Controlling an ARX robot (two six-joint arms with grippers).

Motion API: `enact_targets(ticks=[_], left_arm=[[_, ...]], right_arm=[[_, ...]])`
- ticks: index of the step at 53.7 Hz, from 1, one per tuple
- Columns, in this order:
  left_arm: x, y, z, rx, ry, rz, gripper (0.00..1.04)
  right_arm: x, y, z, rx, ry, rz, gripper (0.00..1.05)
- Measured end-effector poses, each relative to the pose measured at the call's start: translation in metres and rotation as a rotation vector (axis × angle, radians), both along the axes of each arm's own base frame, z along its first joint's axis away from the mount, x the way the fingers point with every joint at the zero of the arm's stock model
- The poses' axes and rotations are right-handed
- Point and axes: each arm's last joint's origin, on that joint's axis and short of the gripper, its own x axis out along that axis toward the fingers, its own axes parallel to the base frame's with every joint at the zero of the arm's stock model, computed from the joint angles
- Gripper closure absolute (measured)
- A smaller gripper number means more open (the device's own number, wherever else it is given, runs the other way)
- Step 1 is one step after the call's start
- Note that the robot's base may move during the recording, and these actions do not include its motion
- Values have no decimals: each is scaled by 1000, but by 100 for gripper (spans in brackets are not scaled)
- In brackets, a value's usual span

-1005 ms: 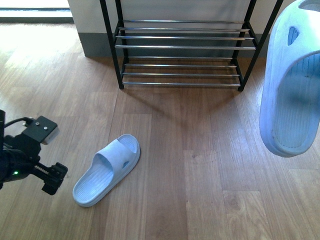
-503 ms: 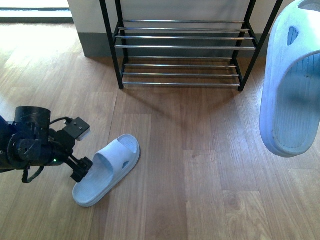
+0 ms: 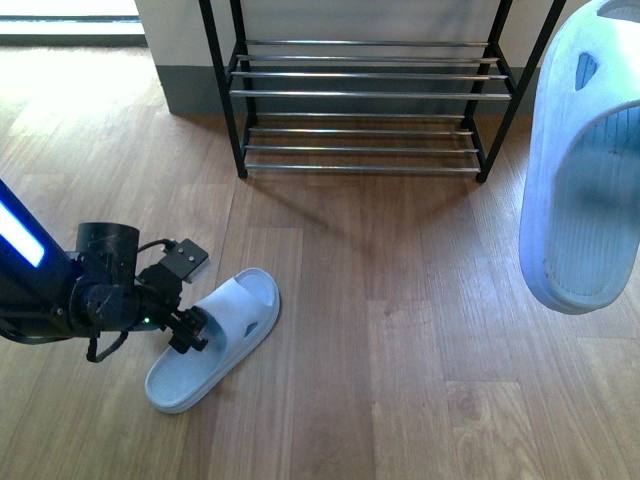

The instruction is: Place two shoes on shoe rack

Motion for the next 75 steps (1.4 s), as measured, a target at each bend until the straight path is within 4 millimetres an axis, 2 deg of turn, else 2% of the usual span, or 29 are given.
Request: enact_targets(ticks=[6, 19, 25, 29, 34, 39, 49, 62, 66, 69, 75], left_arm=[[0, -1, 0, -10, 3, 2, 58], [-2, -2, 1, -25, -9, 30, 102], [-6, -1, 6, -33, -25, 64, 103], [-9, 0, 17, -44, -48, 104, 103], [-11, 2, 40, -66, -105, 159, 103], [-15, 7, 78, -109, -184, 227, 103], [-30, 15, 127, -114, -253, 292, 103], [-74, 29, 189, -103, -300, 363, 103], [-91, 33, 215, -93, -333, 393, 103], [-98, 34, 225, -96, -345, 400, 103], [-129, 38, 268, -93, -406, 438, 103]], right_arm=[[0, 0, 0, 0, 0, 0, 103], [0, 0, 0, 0, 0, 0, 103], [0, 0, 0, 0, 0, 0, 103], [0, 0, 0, 0, 0, 0, 103], [0, 0, 0, 0, 0, 0, 103], [0, 0, 0, 0, 0, 0, 103], [0, 0, 0, 0, 0, 0, 103], [0, 0, 0, 0, 0, 0, 103], [0, 0, 0, 0, 0, 0, 103], [0, 0, 0, 0, 0, 0, 103], [0, 0, 0, 0, 0, 0, 103]])
